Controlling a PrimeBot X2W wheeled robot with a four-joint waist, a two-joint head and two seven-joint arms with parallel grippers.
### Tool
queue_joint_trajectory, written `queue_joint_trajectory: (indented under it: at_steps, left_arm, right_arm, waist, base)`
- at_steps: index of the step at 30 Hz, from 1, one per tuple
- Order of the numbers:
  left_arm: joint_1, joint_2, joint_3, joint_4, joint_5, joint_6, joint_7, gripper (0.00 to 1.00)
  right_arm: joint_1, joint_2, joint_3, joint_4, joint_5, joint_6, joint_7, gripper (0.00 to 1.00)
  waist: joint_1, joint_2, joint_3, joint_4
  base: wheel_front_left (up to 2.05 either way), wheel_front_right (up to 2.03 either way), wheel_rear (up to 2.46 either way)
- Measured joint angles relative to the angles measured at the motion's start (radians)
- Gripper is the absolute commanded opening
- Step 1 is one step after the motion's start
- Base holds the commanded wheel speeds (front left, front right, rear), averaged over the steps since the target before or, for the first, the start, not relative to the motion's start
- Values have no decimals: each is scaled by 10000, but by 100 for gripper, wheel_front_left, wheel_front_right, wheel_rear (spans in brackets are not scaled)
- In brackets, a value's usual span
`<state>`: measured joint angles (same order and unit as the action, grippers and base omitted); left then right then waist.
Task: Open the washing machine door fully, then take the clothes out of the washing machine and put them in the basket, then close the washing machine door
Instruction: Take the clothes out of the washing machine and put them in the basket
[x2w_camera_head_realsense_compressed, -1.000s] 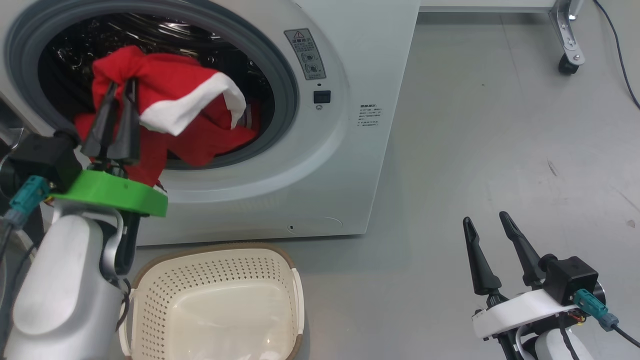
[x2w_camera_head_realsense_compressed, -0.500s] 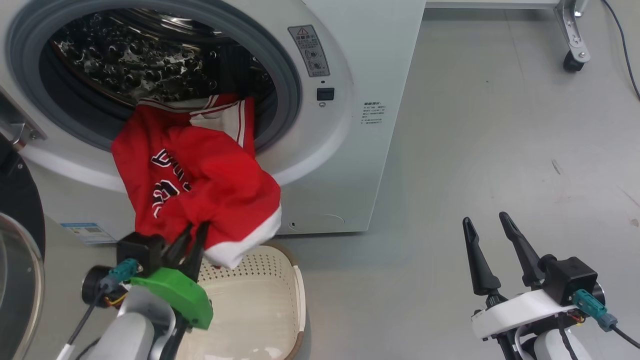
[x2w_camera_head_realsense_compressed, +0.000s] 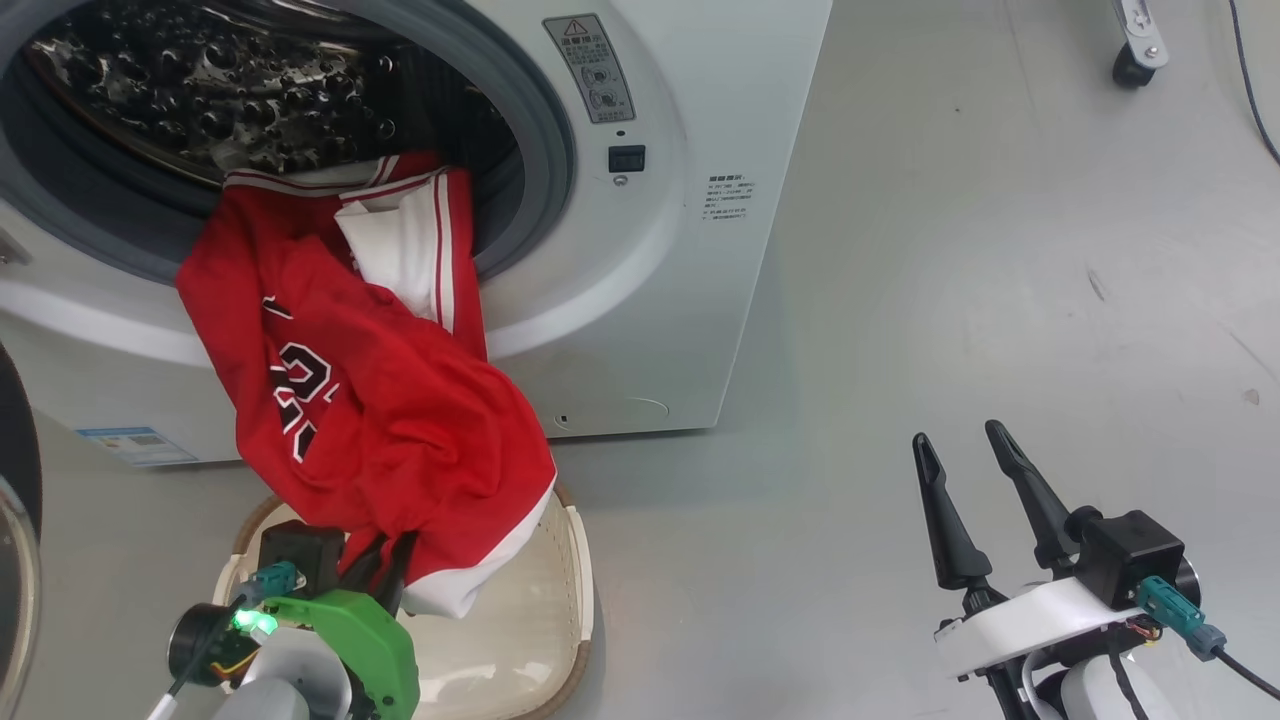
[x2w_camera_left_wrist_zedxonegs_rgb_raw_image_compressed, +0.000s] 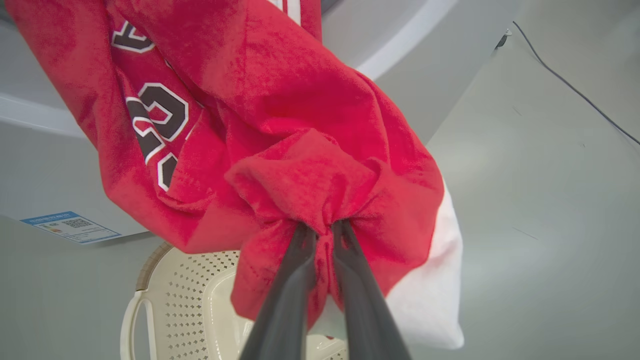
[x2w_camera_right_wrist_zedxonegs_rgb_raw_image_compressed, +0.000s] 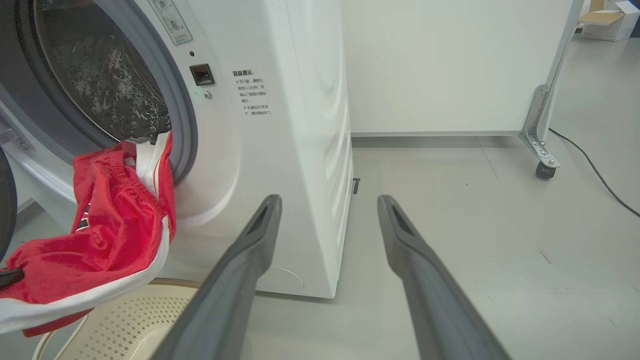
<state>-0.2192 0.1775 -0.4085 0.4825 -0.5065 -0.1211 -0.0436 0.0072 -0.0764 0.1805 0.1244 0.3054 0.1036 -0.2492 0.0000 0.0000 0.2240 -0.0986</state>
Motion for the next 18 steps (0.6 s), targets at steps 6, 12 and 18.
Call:
queue_joint_trajectory:
  at_steps: [6,12,18]
  left_arm:
    - [-2,12,-90,681,-31,0,282,0]
    - [-22,199,-109,1505,-13,0,541,0]
    - [-61,301,-142,2288,73,15,784,0]
  right_arm:
    - [-123,8,71,-46,-29,6,0,100]
    - [-285,29,173,-82,-77,8,0,100]
    - [-525,56,295,-151,-92,8,0,100]
  waist:
    - [0,0,324,-196]
    - [0,0,718,-394]
    - [0,0,1145,-625]
  base:
    - [0,0,0]
    - [0,0,0]
    - [0,0,0]
